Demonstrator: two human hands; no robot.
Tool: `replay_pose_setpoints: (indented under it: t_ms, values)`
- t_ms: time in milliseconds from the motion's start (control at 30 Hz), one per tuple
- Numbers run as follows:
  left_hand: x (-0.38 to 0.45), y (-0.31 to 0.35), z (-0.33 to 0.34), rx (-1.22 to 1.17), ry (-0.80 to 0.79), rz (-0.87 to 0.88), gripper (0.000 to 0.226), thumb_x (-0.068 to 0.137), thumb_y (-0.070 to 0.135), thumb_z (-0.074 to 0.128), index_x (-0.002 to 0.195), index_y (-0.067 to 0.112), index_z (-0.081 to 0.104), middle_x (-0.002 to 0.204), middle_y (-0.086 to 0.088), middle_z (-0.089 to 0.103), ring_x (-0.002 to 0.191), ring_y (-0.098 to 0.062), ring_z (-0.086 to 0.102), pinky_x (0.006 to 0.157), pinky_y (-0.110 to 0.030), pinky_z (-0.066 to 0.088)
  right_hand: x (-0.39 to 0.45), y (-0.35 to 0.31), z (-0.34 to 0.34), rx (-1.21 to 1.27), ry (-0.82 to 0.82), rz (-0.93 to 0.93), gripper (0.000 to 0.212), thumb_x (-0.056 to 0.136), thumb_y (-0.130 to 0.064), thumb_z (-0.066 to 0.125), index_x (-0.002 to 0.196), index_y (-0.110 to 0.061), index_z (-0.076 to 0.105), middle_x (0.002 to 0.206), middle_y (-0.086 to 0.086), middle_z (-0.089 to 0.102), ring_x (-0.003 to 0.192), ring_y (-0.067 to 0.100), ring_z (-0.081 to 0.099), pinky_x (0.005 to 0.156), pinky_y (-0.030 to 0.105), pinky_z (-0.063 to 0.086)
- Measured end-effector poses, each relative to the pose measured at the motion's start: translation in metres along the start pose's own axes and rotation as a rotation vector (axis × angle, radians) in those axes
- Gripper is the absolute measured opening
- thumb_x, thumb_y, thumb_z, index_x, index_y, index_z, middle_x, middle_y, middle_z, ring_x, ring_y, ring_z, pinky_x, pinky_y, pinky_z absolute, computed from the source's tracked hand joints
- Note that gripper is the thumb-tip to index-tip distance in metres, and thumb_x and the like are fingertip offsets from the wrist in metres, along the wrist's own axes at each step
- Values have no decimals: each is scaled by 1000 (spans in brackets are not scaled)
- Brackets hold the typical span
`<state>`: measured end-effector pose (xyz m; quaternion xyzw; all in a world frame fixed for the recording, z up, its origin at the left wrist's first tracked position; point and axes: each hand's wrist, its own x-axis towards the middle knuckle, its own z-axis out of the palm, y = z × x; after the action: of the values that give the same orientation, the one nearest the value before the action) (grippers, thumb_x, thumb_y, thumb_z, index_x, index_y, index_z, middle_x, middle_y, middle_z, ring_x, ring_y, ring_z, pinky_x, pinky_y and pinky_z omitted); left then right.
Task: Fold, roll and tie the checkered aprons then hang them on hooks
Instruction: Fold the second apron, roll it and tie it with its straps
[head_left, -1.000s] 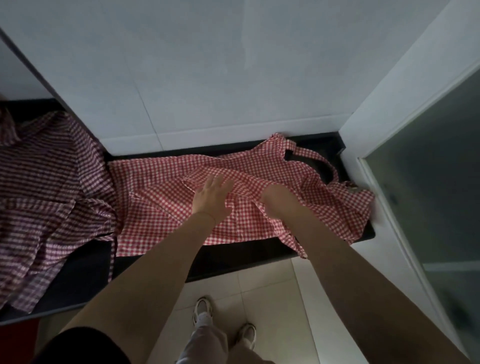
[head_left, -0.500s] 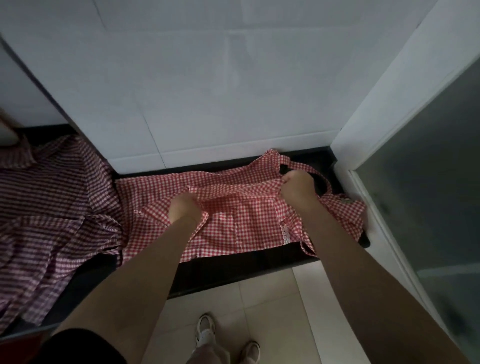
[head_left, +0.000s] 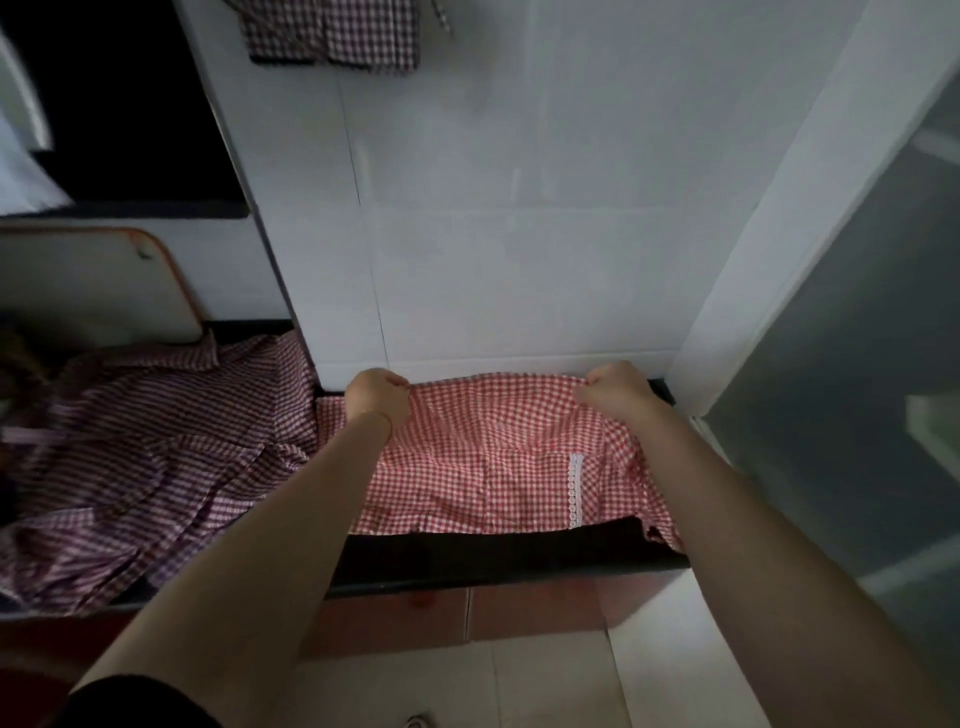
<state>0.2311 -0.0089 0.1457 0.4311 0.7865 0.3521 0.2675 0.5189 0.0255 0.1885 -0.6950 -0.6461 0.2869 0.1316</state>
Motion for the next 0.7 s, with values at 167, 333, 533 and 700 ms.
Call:
replay_pose_setpoints:
  t_ms: [167,333,533,700]
  values:
    - [-26,27,-33,232,60,132,27,93,6,50,106,4,73,113,-15,70,105,-31,63,90,-32,47,-20,-7,-26,-10,158,-83,23,89,-21,67,88,1,75,93,18,73,83,24,65,64,26,38]
    - [-42,49,-52,410,50,248,23,95,8,48,104,1,68,107,-16,68,98,-30,61,77,-31,44,-26,-19,-37,21,285,-178,21,90,-16,63,88,0,75,91,15,73,87,27,66,70,29,44]
    - [-53,38,-56,468,160,331,25,100,16,39,107,11,62,99,-11,67,83,-27,57,68,-34,44,-31,-16,-38,-2,360,-245,21,92,-16,63,90,0,76,93,15,74,90,30,67,76,30,47]
    - [-61,21,-54,900,-265,200,42,102,38,46,113,4,67,106,-9,67,98,-25,68,70,-30,51,-26,-4,-28,-227,-189,-10,22,88,-14,72,104,0,71,116,17,70,98,28,70,86,34,56]
